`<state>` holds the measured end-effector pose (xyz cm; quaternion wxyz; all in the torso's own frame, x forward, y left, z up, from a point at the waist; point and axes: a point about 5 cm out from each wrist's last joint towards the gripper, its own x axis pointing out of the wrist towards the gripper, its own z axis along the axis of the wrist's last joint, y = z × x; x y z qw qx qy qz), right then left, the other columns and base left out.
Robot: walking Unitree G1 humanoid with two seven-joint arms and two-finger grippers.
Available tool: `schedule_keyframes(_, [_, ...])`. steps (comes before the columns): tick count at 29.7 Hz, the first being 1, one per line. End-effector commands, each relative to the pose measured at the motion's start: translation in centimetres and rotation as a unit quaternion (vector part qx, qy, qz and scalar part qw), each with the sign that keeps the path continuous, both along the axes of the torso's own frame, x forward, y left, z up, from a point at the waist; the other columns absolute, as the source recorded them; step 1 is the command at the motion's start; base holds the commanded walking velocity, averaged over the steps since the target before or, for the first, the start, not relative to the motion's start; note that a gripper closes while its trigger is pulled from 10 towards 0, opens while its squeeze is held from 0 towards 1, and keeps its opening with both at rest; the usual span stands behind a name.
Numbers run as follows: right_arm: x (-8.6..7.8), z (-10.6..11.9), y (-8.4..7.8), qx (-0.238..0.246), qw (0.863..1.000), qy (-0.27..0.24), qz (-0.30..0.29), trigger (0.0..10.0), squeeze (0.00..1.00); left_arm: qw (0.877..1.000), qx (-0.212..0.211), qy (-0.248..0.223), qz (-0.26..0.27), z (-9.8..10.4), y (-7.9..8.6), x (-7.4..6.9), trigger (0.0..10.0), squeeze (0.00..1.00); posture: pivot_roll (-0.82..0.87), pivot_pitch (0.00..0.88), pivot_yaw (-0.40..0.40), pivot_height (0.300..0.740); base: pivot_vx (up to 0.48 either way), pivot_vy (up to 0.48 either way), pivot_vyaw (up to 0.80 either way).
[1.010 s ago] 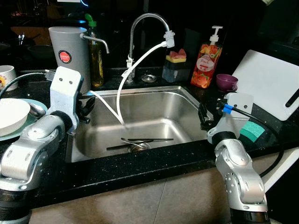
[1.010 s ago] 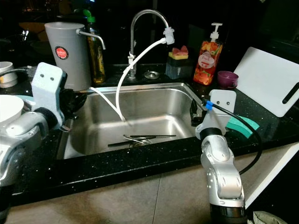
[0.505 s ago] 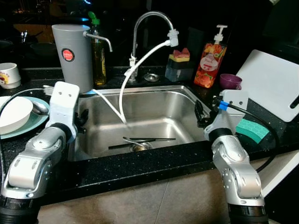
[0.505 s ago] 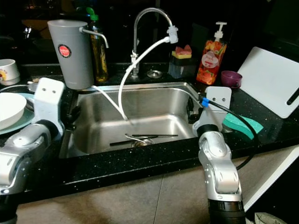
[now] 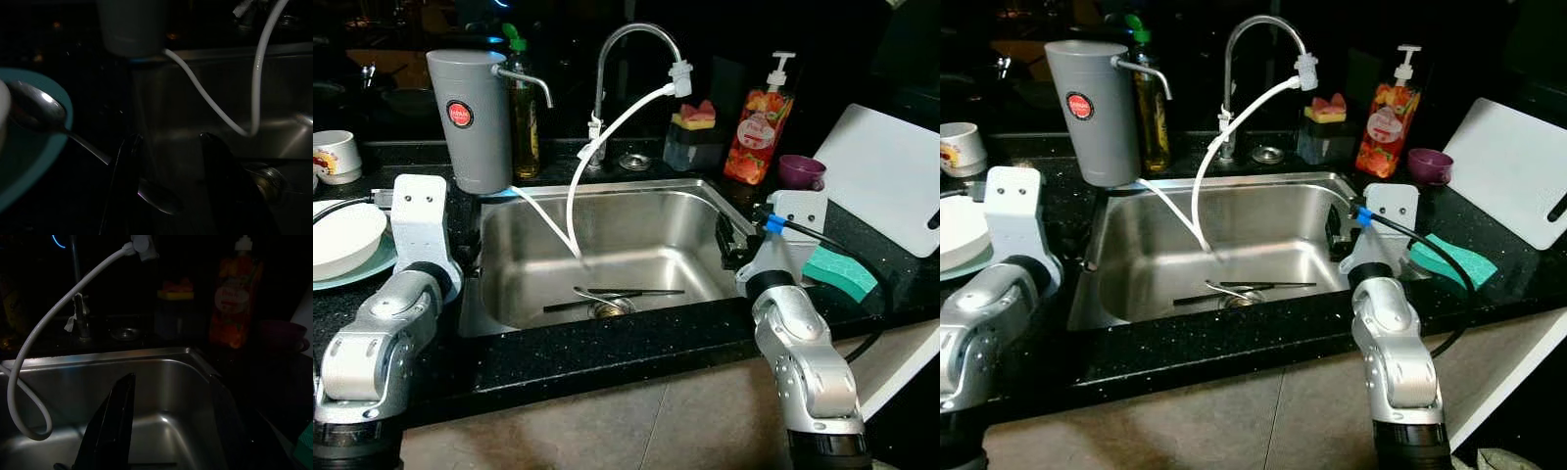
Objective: Kitchen organization
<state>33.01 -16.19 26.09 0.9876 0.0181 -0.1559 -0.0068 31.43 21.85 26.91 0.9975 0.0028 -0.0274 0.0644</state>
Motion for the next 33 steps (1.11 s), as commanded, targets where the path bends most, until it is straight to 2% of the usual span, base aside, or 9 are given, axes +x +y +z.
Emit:
schedule_keyframes(1, [0.2,0.0,-0.2,0.0,1.0,-0.001,-0.006,10.0,0.0,0.999,0.012,0.021,0.031,-0.2,-0.3,0.4,10.0,0.0,0.16,0.09,-0.071,0.74,0.0,0.0,0.0])
schedule_keyframes(3, [0.2,0.0,-0.2,0.0,1.0,-0.001,-0.006,10.0,0.0,0.996,0.046,0.032,0.067,0.2,-0.3,0.6,10.0,0.0,0.16,0.089,-0.071,0.74,0.0,0.0,0.0])
schedule_keyframes(6, [0.2,0.0,-0.2,0.001,1.0,-0.001,-0.006,10.0,0.0,0.996,0.043,0.024,0.072,0.8,-0.5,0.6,10.0,0.0,0.16,0.088,-0.073,0.74,0.0,0.0,0.0])
schedule_keyframes(7, [0.2,0.0,-0.1,0.002,1.0,-0.001,-0.005,10.0,0.0,0.999,0.007,-0.007,0.036,1.5,-1.0,0.4,10.0,0.0,0.16,0.088,-0.073,0.74,0.0,0.0,0.0])
schedule_keyframes(13, [0.3,0.0,0.1,0.003,1.0,0.0,-0.002,10.0,0.0,0.999,0.04,-0.018,-0.018,1.5,-2.1,0.2,10.0,0.0,0.16,0.084,-0.078,0.74,0.0,0.0,0.0])
schedule_keyframes(17, [0.5,0.1,0.3,0.002,1.0,-0.002,0.001,10.0,0.0,0.999,0.04,-0.036,0.009,1.6,-2.0,0.2,10.0,0.0,0.16,0.084,-0.079,0.74,0.0,0.0,0.0])
schedule_keyframes(21, [0.5,0.2,0.3,0.004,1.0,-0.003,0.0,10.0,0.0,0.998,0.051,-0.035,0.004,1.7,-2.3,0.3,10.0,0.0,0.15,0.088,-0.086,0.74,0.0,0.0,0.0])
schedule_keyframes(27, [0.5,0.2,0.5,0.011,1.0,-0.004,0.002,10.0,0.0,0.996,0.015,-0.069,-0.047,1.6,-3.1,-0.6,10.0,0.0,0.16,0.085,-0.088,0.74,0.0,0.0,0.0])
schedule_keyframes(33, [0.5,0.4,0.6,0.018,1.0,-0.01,-0.002,10.0,0.0,0.997,0.016,-0.067,-0.028,1.3,-2.8,-0.5,10.0,0.0,0.16,0.078,-0.082,0.74,0.0,0.0,0.0])
